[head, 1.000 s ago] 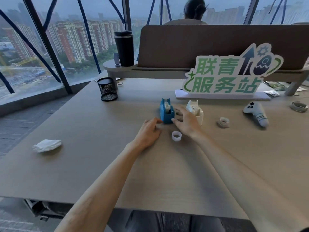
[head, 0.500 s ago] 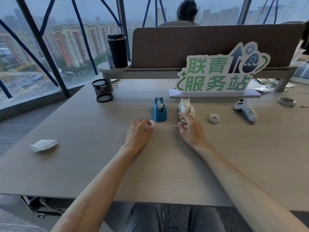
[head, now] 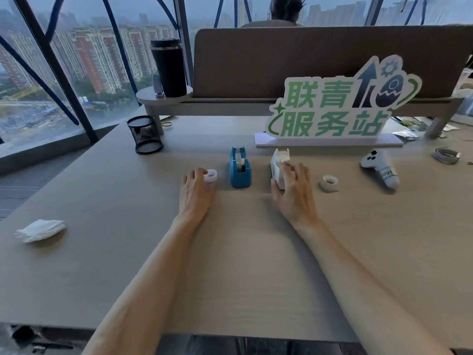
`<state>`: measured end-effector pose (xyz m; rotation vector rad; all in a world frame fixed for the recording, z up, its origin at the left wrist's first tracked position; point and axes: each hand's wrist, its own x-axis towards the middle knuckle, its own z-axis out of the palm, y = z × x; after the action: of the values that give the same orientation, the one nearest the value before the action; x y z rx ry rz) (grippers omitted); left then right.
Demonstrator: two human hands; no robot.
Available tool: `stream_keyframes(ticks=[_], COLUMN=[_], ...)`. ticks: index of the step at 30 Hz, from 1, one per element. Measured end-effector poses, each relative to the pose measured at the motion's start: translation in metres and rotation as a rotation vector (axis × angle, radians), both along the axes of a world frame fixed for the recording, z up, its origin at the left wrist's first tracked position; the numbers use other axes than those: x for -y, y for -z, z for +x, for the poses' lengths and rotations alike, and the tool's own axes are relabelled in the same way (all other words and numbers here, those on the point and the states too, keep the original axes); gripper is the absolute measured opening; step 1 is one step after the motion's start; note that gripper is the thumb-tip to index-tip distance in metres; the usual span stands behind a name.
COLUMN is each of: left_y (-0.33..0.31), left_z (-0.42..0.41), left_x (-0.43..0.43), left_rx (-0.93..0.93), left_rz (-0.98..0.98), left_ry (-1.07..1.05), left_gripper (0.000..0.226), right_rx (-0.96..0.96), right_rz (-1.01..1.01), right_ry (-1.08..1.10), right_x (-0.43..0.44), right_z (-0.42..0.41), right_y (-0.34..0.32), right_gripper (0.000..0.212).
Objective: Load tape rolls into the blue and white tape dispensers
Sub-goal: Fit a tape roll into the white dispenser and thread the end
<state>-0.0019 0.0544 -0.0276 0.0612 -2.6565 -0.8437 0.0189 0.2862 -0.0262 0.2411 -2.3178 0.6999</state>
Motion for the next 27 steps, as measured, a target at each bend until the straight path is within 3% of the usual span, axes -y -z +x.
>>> stream_keyframes(ticks=[4,10,17,21,27], left_y=[0.002,0.002,-0.003,-0.003,-0.002], left_z=[0.022,0.034,0.047,0.047,0.043], left_x=[-0.005,-0.012,-0.037,-0.055,-0.052], left_rx=[-0.077,-0.063,-0.025,0.034,0.141], left_rz=[0.128,0.084,0.191,0.209,0.247], left_ry=[0.029,0.194,0.301,0.437,0.556], left_gripper=[0.033,0.023,0.02,0.032,0.074], right_rx=[0.234,0.28,0.318,0.404,0.616], right_rz=[-0.089,-0.106,-0.136,-0.238,-0.348], right_ry=[0.044,0.04,-0.037,-0.171,-0.42], right_x=[-0.005,-0.013,-0.032,-0.047,-0.054], right_z=[-0.013,-0.001,0.035,0.058,0.064], right_y=[0.001,-0.002,-0.003,-0.004,-0.013], right_gripper=[0.072,0.053,0.053,0.056,0.056])
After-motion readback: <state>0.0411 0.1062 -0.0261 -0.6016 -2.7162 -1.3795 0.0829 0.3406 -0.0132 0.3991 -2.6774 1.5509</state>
